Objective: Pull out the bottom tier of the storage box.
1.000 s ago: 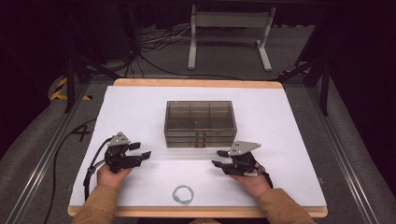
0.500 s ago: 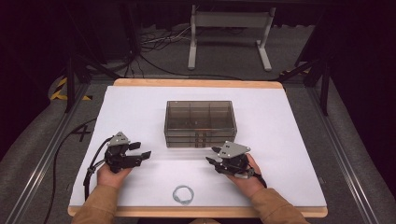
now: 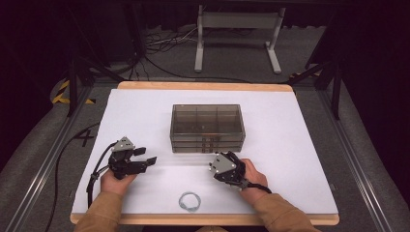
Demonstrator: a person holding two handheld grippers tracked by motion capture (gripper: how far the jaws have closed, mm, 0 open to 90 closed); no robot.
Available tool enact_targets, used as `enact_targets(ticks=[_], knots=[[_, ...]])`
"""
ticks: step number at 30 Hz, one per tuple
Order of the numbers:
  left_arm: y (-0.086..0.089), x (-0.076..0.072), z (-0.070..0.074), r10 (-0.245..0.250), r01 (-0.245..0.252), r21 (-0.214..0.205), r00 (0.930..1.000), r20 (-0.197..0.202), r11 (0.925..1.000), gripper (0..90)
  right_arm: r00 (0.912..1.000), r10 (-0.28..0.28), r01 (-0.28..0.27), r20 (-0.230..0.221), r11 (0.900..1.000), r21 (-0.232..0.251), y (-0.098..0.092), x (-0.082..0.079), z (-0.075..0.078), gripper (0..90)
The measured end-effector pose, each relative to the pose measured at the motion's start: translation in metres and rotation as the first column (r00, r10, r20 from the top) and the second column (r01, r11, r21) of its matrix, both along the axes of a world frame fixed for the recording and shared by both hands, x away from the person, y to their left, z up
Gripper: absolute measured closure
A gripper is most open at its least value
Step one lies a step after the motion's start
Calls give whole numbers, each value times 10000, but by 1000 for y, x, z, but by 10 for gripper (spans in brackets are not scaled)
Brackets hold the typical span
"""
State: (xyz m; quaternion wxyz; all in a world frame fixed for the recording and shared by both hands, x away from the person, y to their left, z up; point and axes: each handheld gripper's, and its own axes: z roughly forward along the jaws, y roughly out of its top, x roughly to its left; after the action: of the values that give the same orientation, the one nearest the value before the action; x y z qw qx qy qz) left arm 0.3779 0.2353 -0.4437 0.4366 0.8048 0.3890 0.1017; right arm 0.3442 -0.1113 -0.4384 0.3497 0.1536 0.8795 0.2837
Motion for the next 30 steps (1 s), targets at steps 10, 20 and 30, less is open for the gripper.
enact_targets(ticks=[10,20,30], knots=[[0,0,0,-16,16,49,10000,-14,10000,371,9976,112,-40,678,9944,-1059,17,-6,-7,600],[-1,0,0,26,-26,101,10000,-13,9999,372,9864,350,36,1607,9724,-2334,27,-12,-12,637],[-3,1,4,24,-29,-366,9999,-131,9993,377,9709,517,272,2338,9464,-3219,40,-16,-17,664]])
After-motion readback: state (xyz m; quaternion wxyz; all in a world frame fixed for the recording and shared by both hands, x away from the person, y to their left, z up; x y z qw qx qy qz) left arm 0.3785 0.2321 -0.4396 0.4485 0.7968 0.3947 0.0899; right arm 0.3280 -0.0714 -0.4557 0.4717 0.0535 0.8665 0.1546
